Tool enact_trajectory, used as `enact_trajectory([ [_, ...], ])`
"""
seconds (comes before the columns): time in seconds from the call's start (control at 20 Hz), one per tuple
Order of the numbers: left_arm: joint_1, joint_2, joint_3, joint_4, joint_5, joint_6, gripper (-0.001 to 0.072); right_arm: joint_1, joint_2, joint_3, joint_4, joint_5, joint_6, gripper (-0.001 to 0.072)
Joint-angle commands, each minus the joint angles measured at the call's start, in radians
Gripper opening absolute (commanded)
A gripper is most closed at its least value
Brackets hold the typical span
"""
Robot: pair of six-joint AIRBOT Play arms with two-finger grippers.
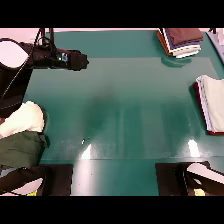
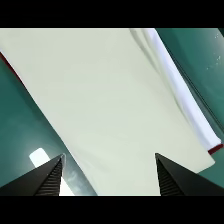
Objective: Fold the shirts.
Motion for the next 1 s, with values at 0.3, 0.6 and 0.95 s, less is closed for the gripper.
enact_trajectory([
  [0.3,0.000,0.001,0.000,-0.017,0.001,-0.007,0.0025,0.362,0.111,0.008,0.388,-0.042,0.001,0.0629],
  [0.6,0.000,0.001,0.000,-0.016,0.001,-0.006,0.0025,0.870,0.076,0.008,0.384,-0.108,-0.009,0.0343],
  [0.95,0.000,0.001,0.000,-0.016,0.001,-0.006,0.0025,1.105,0.010,0.008,0.385,-0.107,-0.011,0.0017],
])
